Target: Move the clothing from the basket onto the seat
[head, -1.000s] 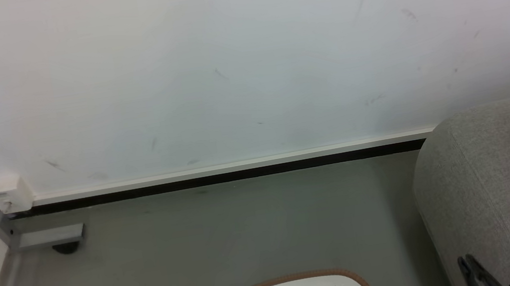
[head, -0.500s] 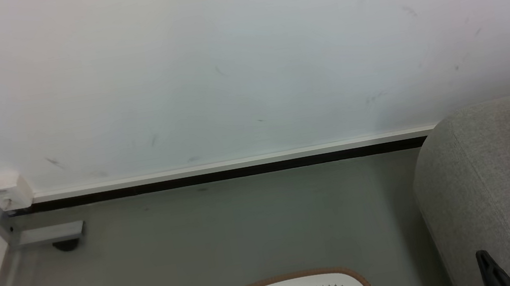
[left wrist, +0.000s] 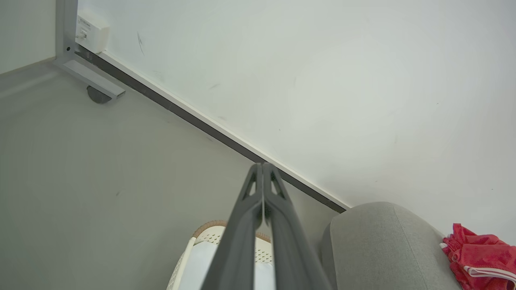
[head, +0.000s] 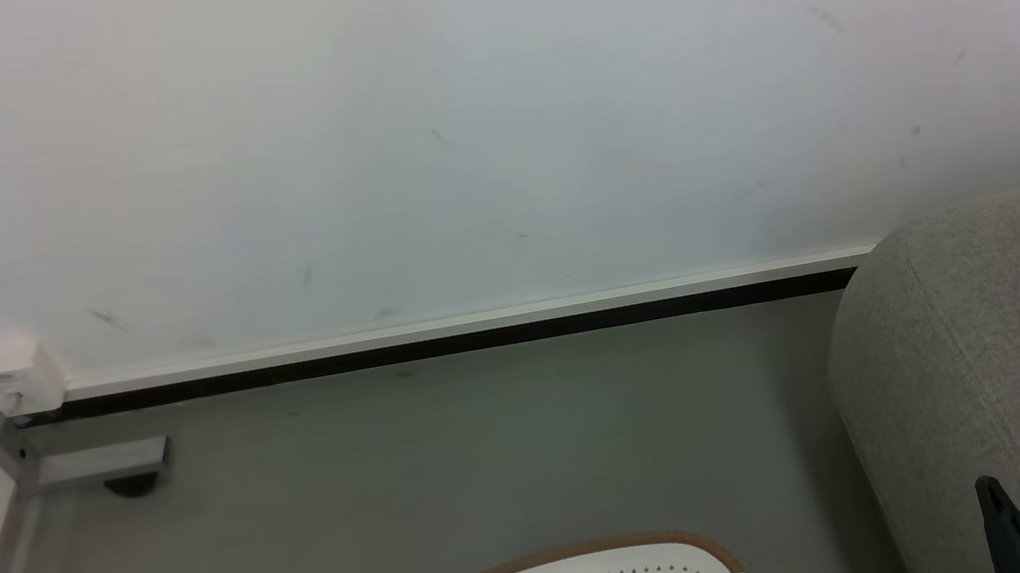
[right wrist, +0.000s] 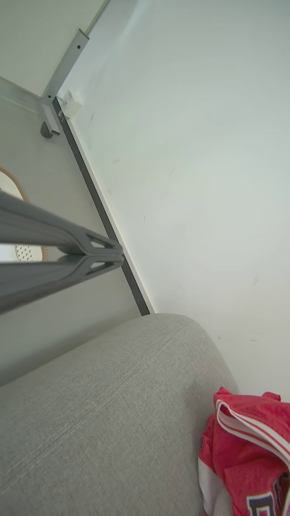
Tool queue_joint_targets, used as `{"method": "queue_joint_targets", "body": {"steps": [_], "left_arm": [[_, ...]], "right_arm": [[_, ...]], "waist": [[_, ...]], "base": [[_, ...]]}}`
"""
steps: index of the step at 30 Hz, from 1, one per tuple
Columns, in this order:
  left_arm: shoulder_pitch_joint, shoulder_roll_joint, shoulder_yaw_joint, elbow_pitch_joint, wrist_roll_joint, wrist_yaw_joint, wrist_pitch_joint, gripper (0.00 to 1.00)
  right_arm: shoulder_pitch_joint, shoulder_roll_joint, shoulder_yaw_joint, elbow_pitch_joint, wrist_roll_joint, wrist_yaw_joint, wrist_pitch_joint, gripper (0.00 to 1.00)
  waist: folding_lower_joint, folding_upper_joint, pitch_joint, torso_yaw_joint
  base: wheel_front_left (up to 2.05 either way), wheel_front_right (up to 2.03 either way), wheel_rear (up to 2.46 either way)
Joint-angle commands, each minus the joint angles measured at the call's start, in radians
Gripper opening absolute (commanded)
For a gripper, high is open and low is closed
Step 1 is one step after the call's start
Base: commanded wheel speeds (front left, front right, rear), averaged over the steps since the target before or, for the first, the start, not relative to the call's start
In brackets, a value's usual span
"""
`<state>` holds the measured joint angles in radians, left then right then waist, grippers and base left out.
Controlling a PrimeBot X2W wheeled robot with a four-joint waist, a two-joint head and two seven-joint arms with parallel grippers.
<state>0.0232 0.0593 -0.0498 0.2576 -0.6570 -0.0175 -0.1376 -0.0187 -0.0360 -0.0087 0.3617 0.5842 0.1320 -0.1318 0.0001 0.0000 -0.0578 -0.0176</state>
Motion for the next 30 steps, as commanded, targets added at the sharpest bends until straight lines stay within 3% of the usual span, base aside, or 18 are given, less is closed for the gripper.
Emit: {"method": "queue_joint_targets", "body": {"steps": [1, 30], "left_arm": [[-0.028, 0.002, 0.011, -0.019, -0.05, -0.004, 0.012, 0.0], [-0.07, -0.001, 0.074, -0.057, -0.415, -0.013, 0.108, 0.0]], "right_arm": [[-0.032, -0.009, -0.008, -0.019, 0.053, -0.001, 0.011, 0.0], [-0.07, -0.017, -0.046, -0.053, 0.448, -0.001, 0.104, 0.0]], "waist": [[0.0, 0.0, 0.001, 0.0], [-0.0001, 0.0, 0.017, 0.005]], "base": [[0.0, 0.0, 0.0], [0.0, 0.0, 0.0]]}}
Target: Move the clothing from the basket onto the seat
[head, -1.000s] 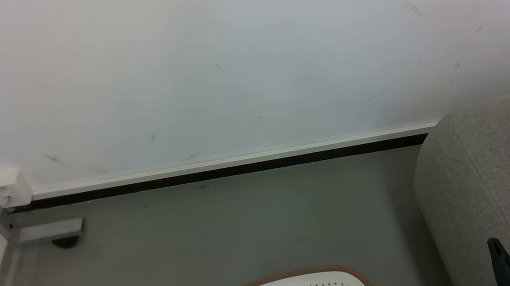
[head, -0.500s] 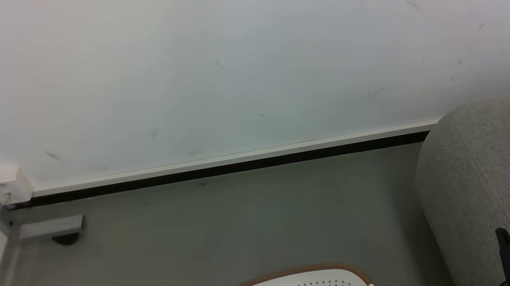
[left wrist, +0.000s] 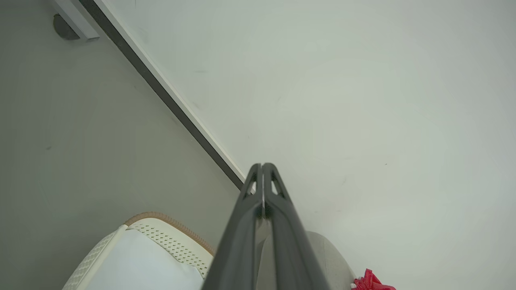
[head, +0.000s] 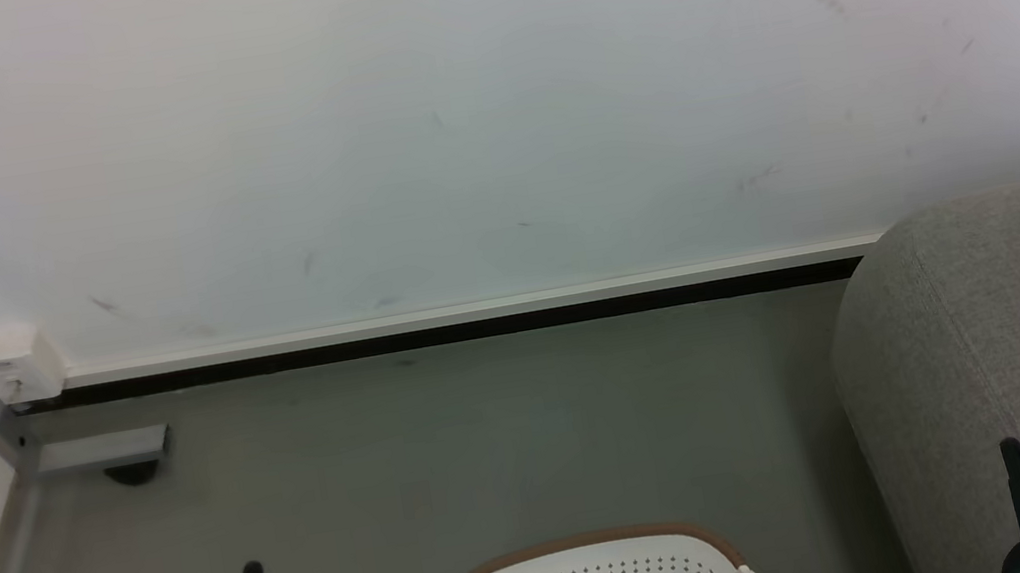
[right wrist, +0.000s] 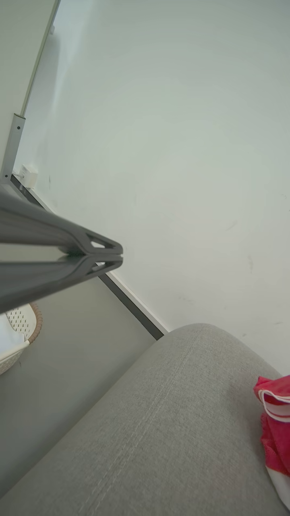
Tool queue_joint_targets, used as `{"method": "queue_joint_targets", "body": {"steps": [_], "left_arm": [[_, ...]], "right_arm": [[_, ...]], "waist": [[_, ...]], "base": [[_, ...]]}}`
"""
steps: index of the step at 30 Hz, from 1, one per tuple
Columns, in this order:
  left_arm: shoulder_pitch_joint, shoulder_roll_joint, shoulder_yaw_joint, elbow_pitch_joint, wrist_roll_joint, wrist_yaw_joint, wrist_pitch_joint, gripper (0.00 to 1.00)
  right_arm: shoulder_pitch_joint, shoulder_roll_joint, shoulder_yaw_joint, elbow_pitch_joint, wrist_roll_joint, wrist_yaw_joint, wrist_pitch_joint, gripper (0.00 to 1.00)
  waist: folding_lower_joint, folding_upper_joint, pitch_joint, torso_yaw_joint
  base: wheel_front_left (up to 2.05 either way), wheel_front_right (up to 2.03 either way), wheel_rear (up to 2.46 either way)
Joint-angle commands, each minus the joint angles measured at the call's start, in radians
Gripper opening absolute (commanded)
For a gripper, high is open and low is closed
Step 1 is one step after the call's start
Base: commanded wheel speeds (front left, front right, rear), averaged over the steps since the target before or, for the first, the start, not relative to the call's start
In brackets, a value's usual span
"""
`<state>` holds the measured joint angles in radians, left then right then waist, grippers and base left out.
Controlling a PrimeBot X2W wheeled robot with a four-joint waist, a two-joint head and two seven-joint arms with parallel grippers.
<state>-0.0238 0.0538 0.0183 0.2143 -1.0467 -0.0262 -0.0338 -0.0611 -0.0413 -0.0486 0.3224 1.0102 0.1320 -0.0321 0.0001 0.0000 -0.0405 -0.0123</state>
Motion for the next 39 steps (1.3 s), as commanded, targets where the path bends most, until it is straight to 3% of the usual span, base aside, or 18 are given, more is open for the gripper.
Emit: {"method": "queue_joint_targets", "body": {"steps": [1, 39], "left_arm": [[-0.024, 0.004, 0.008, -0.015, -0.035, -0.005, 0.007, 0.0], [-0.062, 0.0, 0.067, -0.046, -0.372, -0.015, 0.098, 0.0]], "right_arm": [[-0.029, -0.012, -0.007, -0.015, 0.034, -0.001, 0.007, 0.0], [-0.06, -0.024, -0.032, -0.046, 0.41, -0.002, 0.084, 0.0]], "waist": [[-0.0001, 0.0, 0.001, 0.0], [-0.0001, 0.0, 0.021, 0.007]], "base": [[0.0, 0.0, 0.0], [0.0, 0.0, 0.0]]}}
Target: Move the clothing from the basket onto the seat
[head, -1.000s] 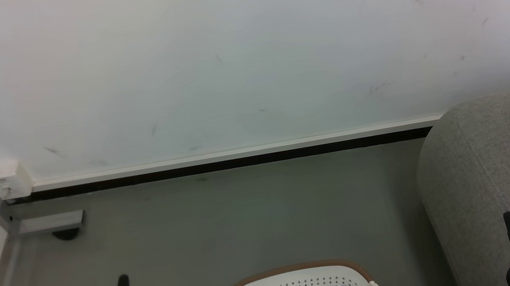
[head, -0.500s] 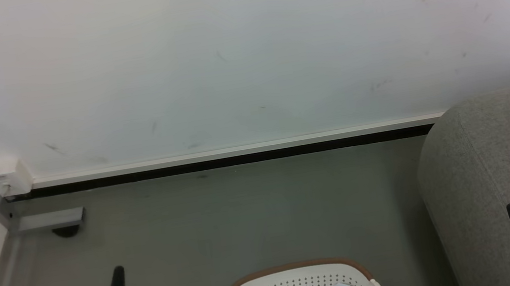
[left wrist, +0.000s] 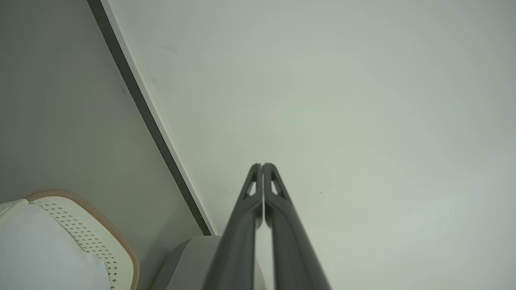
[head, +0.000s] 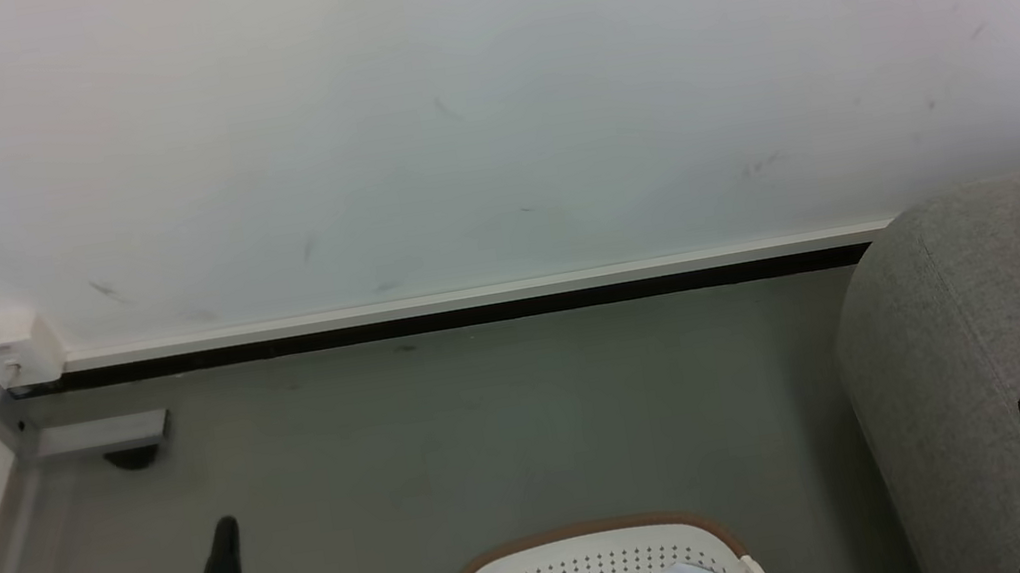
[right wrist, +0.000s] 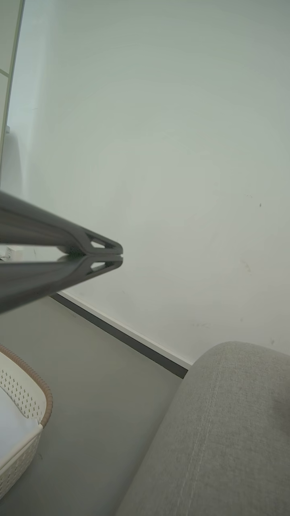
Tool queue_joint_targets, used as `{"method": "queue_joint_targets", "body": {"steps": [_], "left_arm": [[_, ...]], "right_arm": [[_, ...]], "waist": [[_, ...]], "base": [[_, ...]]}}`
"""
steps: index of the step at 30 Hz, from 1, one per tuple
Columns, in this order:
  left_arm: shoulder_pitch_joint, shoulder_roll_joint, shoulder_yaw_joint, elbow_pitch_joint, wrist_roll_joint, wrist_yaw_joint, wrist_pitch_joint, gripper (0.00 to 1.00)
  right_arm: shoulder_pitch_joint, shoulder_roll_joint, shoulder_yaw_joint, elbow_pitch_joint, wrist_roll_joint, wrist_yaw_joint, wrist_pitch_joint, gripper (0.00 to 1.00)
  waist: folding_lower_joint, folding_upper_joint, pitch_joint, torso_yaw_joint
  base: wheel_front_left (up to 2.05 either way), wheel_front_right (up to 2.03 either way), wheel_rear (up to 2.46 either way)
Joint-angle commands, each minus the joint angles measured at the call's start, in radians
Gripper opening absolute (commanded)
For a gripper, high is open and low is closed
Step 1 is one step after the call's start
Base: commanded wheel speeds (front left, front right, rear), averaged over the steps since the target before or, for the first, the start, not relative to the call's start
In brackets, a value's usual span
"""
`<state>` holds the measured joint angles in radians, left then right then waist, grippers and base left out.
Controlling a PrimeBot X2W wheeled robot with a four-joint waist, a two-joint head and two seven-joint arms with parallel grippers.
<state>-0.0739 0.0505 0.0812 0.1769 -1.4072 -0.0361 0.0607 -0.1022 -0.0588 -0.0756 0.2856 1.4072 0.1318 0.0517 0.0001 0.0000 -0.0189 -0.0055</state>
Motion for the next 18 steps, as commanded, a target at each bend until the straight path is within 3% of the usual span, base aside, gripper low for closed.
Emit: {"method": "queue_joint_targets", "body": {"steps": [1, 18], "left_arm": [[-0.013, 0.003, 0.005, -0.009, -0.021, -0.005, 0.005, 0.0], [-0.028, 0.001, 0.028, -0.019, -0.145, -0.009, 0.037, 0.0]], "right_arm": [[-0.02, -0.007, -0.005, -0.01, 0.02, -0.002, 0.003, 0.0], [-0.029, -0.017, -0.009, -0.021, 0.161, -0.002, 0.029, 0.0]], "waist": [[-0.0001, 0.0, 0.0, 0.0], [-0.0001, 0.0, 0.01, 0.003]], "base": [[0.0, 0.0, 0.0], [0.0, 0.0, 0.0]]}}
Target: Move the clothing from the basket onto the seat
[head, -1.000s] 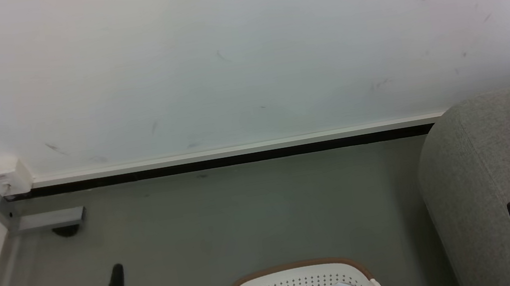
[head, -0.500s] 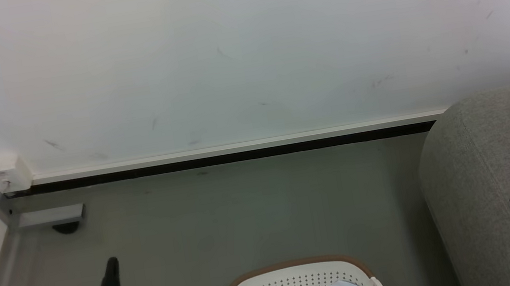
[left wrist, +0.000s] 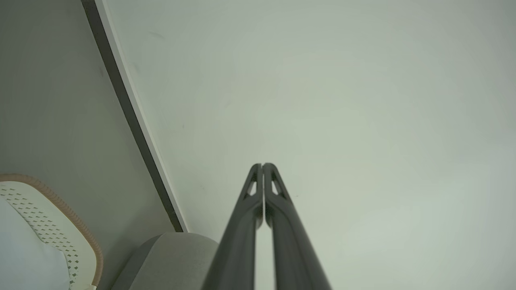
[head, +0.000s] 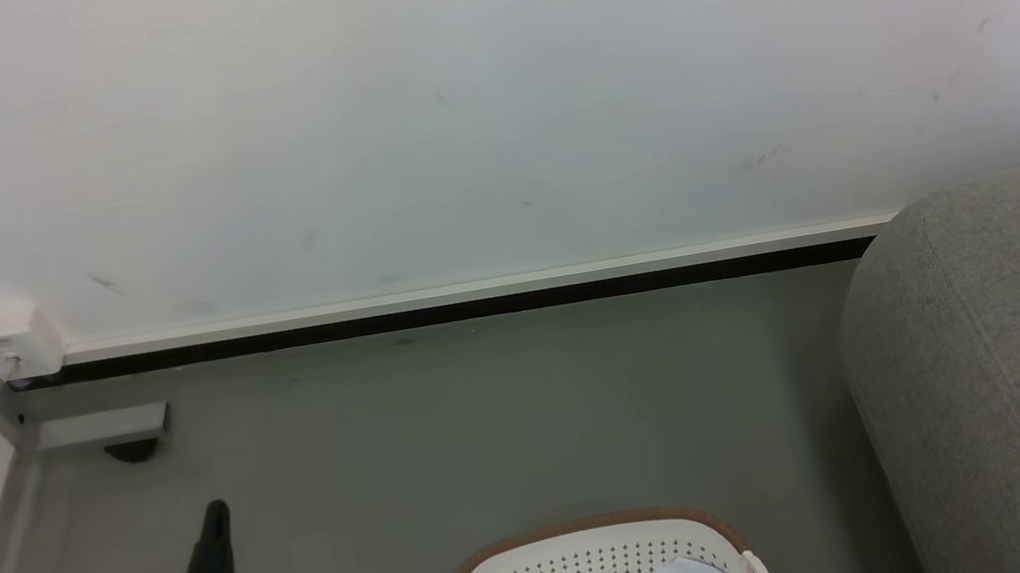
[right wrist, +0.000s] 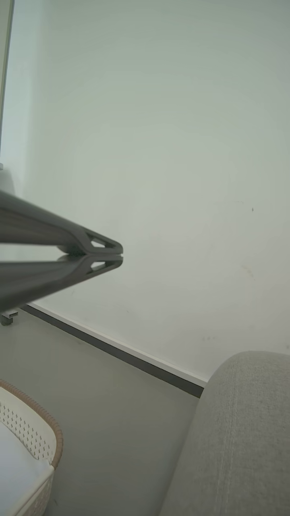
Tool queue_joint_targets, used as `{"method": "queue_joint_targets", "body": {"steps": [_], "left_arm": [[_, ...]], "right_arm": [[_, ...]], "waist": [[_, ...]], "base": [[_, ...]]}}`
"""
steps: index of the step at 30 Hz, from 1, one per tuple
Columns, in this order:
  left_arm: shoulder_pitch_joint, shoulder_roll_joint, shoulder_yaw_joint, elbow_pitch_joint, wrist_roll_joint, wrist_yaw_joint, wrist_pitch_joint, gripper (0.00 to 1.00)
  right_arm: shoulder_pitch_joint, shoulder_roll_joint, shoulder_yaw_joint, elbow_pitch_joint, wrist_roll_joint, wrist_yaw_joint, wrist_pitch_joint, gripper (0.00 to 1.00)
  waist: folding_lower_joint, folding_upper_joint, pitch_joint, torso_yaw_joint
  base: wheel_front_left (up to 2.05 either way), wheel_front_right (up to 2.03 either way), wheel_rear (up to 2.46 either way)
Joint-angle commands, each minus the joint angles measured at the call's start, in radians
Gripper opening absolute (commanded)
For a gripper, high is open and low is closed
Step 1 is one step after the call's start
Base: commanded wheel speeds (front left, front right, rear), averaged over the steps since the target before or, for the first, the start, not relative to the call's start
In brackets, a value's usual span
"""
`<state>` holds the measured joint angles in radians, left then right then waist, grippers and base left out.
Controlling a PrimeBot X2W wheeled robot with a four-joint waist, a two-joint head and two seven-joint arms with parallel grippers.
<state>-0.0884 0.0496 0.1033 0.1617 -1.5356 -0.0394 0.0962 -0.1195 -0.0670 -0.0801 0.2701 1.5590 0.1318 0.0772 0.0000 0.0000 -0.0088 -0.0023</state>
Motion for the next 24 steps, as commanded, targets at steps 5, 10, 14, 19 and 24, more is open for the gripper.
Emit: {"method": "queue_joint_targets", "body": {"steps": [5, 10, 14, 19, 24], "left_arm": [[-0.016, 0.002, 0.011, -0.007, -0.047, -0.006, 0.011, 0.0], [-0.02, 0.001, 0.017, -0.009, -0.084, -0.007, 0.021, 0.0], [-0.02, 0.001, 0.016, -0.009, -0.082, -0.006, 0.02, 0.0], [-0.02, 0.001, 0.016, -0.009, -0.082, -0.006, 0.02, 0.0], [-0.02, 0.002, 0.016, -0.009, -0.082, -0.006, 0.02, 0.0]], "right_arm": [[-0.015, -0.012, -0.005, -0.008, 0.049, -0.002, 0.009, 0.0], [-0.018, -0.015, -0.005, -0.011, 0.087, -0.002, 0.015, 0.0], [-0.016, -0.017, -0.002, -0.01, 0.09, -0.002, 0.012, 0.0], [-0.016, -0.019, 0.002, -0.011, 0.093, -0.002, 0.008, 0.0], [-0.015, -0.02, 0.006, -0.011, 0.095, -0.002, 0.004, 0.0]], "waist": [[0.0, 0.0, 0.003, 0.001], [0.0, 0.0, 0.006, 0.002], [0.0, 0.0, 0.006, 0.002], [0.0, 0.0, 0.006, 0.002], [0.0, 0.0, 0.006, 0.002]], "base": [[0.0, 0.0, 0.0], [0.0, 0.0, 0.0], [0.0, 0.0, 0.0], [0.0, 0.0, 0.0], [0.0, 0.0, 0.0]]}}
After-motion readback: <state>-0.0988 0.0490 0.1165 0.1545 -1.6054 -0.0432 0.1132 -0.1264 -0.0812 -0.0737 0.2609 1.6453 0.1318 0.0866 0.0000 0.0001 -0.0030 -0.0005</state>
